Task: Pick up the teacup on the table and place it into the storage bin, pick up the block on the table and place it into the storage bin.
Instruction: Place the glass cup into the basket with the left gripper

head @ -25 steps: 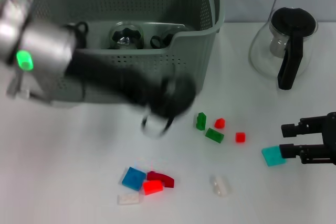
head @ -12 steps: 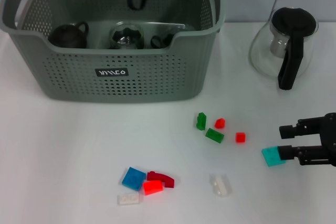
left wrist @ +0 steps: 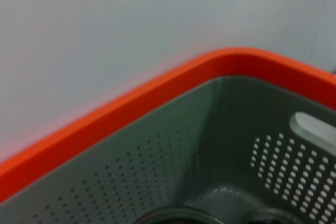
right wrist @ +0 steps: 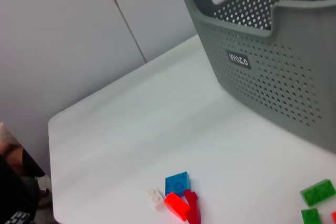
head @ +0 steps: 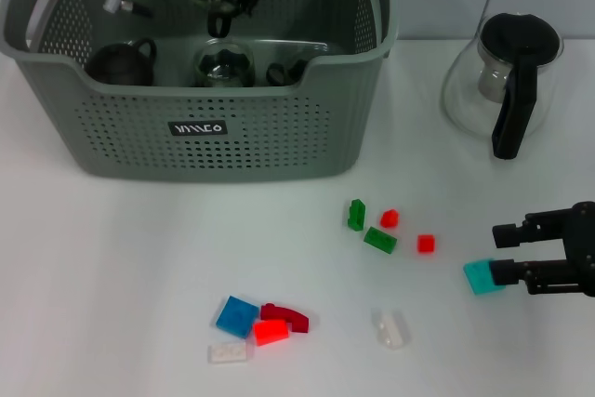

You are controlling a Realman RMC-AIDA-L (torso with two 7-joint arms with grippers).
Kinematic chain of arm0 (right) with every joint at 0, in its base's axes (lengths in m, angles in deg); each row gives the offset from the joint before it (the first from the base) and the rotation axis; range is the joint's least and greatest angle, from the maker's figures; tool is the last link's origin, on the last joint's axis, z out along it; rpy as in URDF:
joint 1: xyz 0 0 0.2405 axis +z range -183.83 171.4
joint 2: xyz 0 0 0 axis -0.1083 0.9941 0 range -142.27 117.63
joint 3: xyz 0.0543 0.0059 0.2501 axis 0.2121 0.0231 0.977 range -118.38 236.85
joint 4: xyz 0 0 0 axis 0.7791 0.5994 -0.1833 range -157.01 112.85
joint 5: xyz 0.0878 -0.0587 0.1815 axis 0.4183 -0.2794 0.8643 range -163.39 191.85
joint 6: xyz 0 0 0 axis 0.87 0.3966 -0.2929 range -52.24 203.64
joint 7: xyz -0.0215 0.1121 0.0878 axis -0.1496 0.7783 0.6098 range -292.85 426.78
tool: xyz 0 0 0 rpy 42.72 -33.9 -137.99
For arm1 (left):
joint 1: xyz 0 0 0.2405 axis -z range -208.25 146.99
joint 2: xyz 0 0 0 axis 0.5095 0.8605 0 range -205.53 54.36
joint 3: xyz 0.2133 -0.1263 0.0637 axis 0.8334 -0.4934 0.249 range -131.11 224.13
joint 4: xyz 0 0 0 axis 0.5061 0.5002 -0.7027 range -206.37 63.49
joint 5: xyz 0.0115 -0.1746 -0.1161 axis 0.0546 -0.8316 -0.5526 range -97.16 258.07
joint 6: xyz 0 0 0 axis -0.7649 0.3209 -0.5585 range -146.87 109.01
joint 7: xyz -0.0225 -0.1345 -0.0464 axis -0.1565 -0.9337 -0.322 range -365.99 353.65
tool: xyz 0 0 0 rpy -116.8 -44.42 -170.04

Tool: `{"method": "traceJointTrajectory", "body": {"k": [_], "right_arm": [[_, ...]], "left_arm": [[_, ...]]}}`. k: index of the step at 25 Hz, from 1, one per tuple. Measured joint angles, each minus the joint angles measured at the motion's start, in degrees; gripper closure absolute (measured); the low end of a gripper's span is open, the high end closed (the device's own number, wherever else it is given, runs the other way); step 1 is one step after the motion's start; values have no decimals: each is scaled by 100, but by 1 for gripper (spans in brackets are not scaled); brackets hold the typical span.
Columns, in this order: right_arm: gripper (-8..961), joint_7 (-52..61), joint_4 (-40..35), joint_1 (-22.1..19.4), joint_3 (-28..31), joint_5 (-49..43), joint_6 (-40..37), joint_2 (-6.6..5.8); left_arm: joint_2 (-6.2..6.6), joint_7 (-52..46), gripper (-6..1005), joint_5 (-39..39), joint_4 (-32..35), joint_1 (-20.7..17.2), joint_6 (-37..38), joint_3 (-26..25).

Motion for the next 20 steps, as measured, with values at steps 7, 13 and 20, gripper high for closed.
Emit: {"method": "traceJointTrajectory", "body": {"k": [7,13,20], "right_arm": [[344,9,0,16,-7,-38,4,15],[344,3,0,17,-9,-42,4,8],[343,-21,0,27,-9,-42,6,9]], "left_arm": [[-73,-24,948,87,-330,-61,-370,385],[-187,-38,948,361,-356,-88,-407,396],[-277,-67,948,518,-360,-98,-393,374]]}}
